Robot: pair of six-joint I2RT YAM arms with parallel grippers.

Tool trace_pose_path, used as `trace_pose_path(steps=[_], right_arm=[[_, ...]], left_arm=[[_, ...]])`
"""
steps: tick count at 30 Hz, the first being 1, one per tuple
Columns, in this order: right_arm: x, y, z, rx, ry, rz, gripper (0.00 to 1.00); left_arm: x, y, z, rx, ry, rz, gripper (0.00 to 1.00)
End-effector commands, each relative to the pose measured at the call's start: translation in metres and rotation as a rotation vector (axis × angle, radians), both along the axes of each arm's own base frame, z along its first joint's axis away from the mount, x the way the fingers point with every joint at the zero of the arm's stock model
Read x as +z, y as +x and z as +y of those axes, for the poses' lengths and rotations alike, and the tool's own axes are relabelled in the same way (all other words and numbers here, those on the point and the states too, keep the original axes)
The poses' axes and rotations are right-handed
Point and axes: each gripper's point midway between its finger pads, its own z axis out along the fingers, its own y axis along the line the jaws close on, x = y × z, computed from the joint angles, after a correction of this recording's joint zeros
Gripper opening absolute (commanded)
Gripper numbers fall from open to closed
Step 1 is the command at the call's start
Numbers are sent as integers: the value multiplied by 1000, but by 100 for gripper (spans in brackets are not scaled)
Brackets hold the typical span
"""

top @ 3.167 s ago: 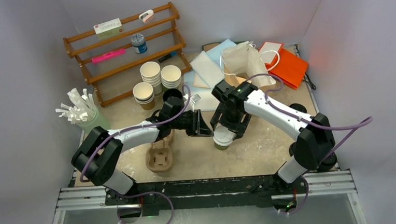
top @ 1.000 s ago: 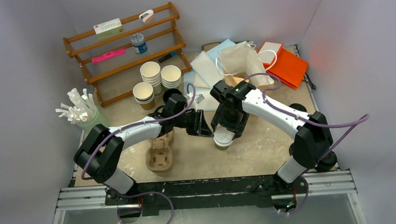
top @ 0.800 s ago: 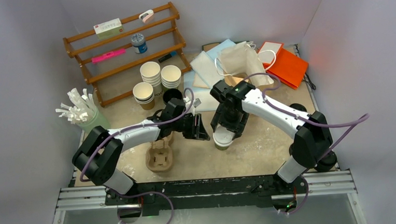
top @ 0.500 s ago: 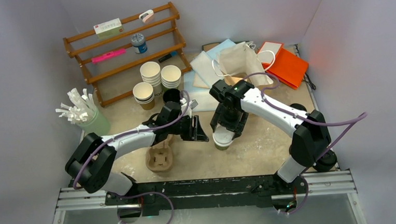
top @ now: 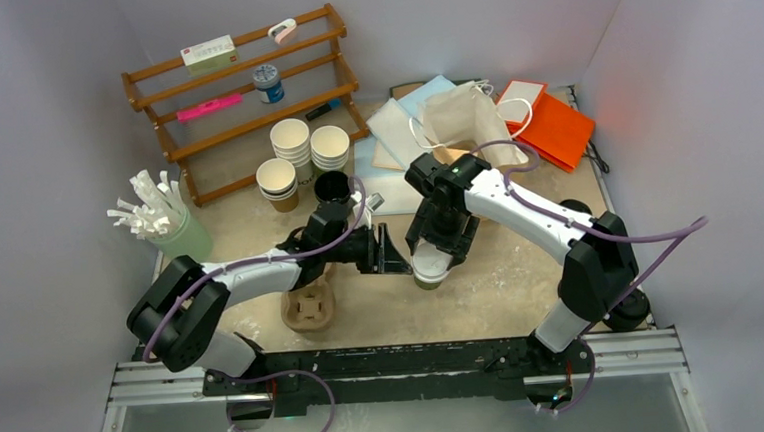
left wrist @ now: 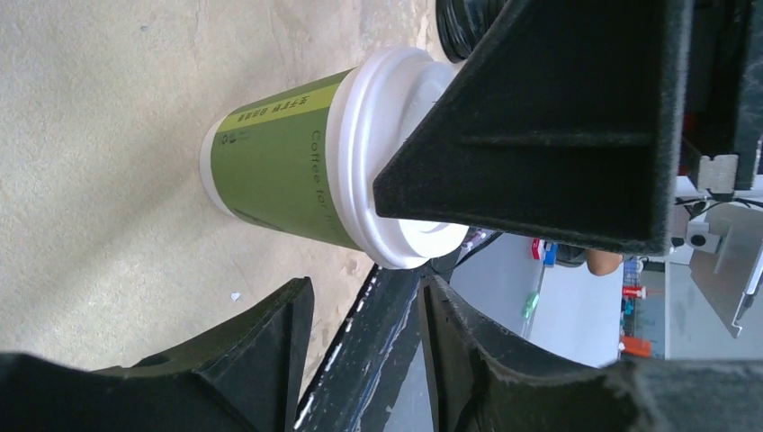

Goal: Pack the takeout coffee

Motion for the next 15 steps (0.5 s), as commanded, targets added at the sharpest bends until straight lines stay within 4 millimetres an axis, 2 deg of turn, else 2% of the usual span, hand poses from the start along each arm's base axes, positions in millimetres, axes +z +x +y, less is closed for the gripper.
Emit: trace_pose_path(steps=[1, 6, 15], right_arm=[[-35, -9, 13, -65, 16, 110, 76], [-29, -5, 13, -107, 8, 99, 79], [-32, -8, 13, -116, 10, 113, 79]], left_arm=[[16, 2, -8, -20, -61, -37, 48], [7, 5, -7, -16, -25, -17, 36], [4, 8, -15, -22, -46, 12, 35]])
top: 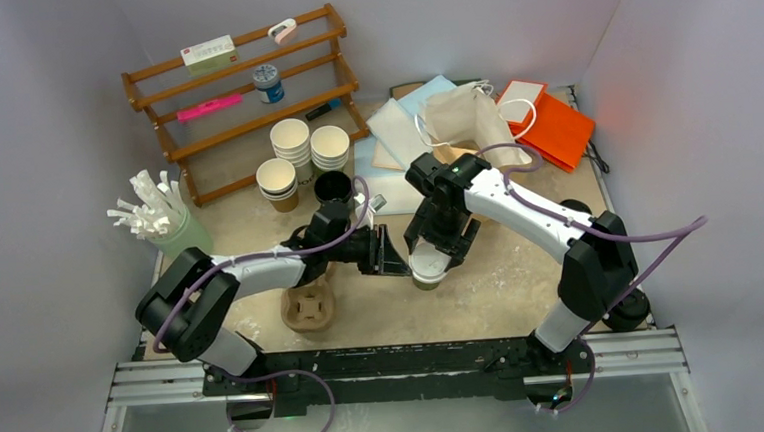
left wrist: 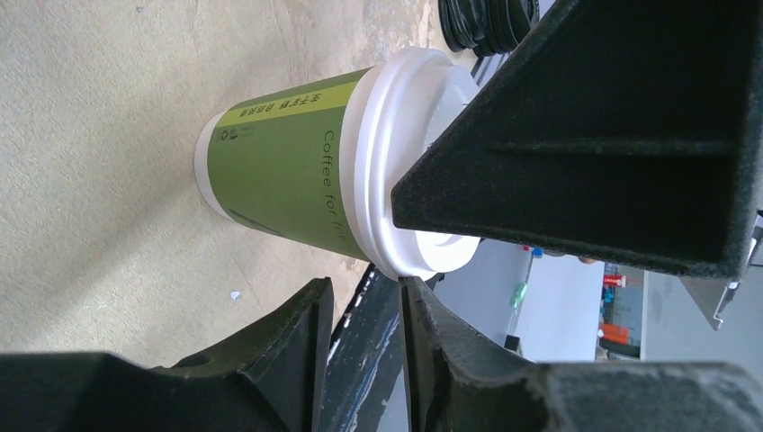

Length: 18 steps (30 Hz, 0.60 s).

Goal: Pack the takeout coffee

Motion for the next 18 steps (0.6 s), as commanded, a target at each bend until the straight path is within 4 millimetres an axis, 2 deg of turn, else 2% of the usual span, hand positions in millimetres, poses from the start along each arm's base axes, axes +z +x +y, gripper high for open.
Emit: trace_pose_path(steps=[1, 4, 8, 10, 13, 16, 18], right_arm=[[-34, -7, 9, -40, -10, 92, 79], [-35, -7, 9, -36, -10, 92, 79], [-35, -7, 9, -35, -7, 91, 79], [-34, -8, 8, -35, -6, 90, 78], [-33, -8, 9, -66, -2, 92, 78], [-32, -5, 13, -101, 11, 85, 78], [-30, 0, 18, -128, 27, 71, 78]], left_arm=[[10, 9, -11, -4, -45, -23, 36], [6, 9, -10, -2, -32, -14, 37], [-14, 9, -3, 5, 71, 12, 36], [-17, 9, 0, 9, 107, 24, 35], [6, 6, -7, -9, 94, -32, 35], [22, 7, -2, 10, 137, -92, 38], [26, 6, 5, 35, 165, -94, 41]])
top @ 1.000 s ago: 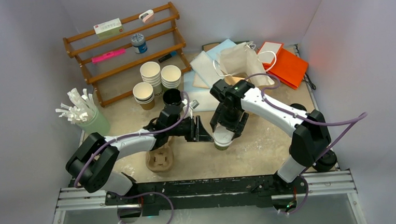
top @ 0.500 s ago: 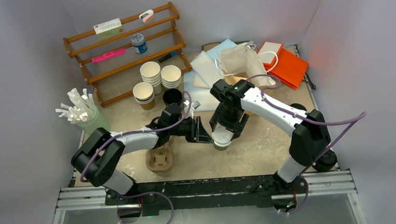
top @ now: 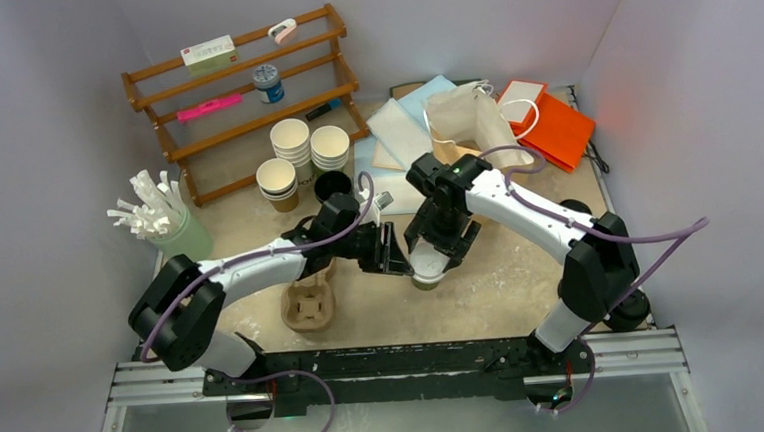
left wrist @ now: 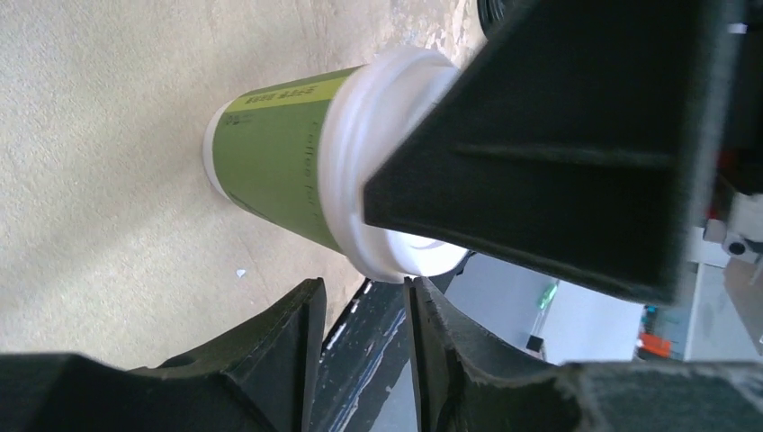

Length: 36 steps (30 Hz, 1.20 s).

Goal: Pack the takeout coffee

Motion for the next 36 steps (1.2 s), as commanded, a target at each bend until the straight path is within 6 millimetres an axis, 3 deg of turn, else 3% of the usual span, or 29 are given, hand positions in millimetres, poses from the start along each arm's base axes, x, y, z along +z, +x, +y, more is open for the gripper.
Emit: trace_pose_path(steps=[1, 8, 17, 22, 36], right_arm=[[-29, 3, 20, -105, 31, 61, 78], [-12, 17, 32, -182, 39, 54, 78], [-12, 17, 35, -199, 34, 75, 81], [-8, 17, 41, -171, 77, 69, 98], [30, 14, 37, -156, 95, 47, 99]], left_arm=[[24, 8, 8, 51, 58, -108, 42], [26, 15, 8, 113, 55, -58, 47], [28, 36, -1, 158, 27, -24, 44], [23, 38, 1, 169, 36, -6, 43], [7, 41, 9, 175, 142, 22, 41]])
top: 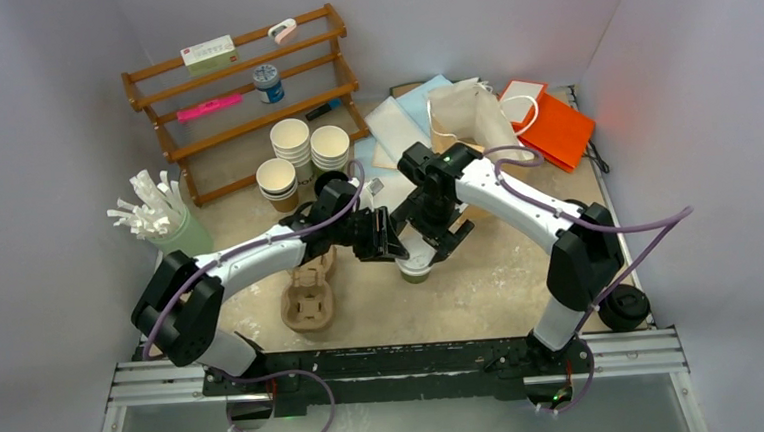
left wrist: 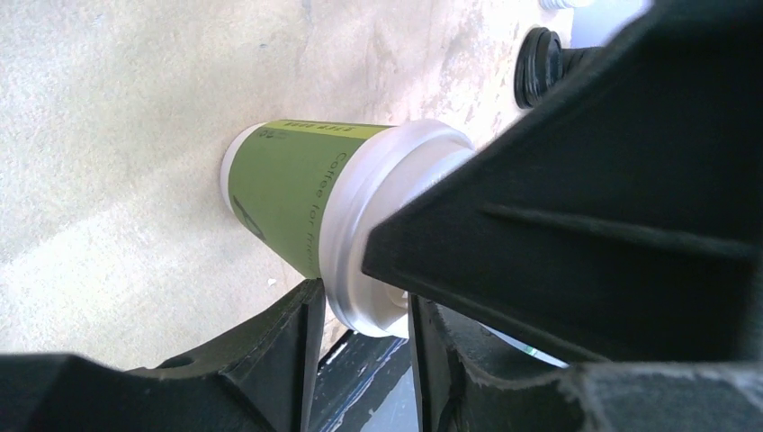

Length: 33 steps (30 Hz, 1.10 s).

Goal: Pack the takeout coffee

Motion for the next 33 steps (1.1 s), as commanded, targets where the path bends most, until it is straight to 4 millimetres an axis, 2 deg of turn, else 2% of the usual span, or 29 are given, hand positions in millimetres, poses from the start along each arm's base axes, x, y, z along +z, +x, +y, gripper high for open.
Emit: trace_pose_path(steps=[1, 9, 15, 21, 26, 30, 33], right_arm=[[20, -7, 8, 32, 48, 8, 99], [36, 1, -15, 111, -1, -131, 99], [54, 10, -16, 184, 80, -329, 99], [52, 0, -21, 228, 107, -359, 96], [59, 8, -36, 358, 52, -496, 80], [67, 16, -28, 499, 114, -667, 65], [64, 18, -26, 533, 127, -719, 52]], left_arm=[[-3, 13, 0, 19, 42, -30, 40], [-1, 15, -1, 16, 45, -36, 40], [2, 17, -3, 7, 46, -45, 40], [2, 17, -4, 0, 44, -44, 40], [7, 17, -6, -21, 26, -54, 40], [14, 20, -6, -27, 15, -65, 41], [19, 23, -4, -29, 14, -78, 42]])
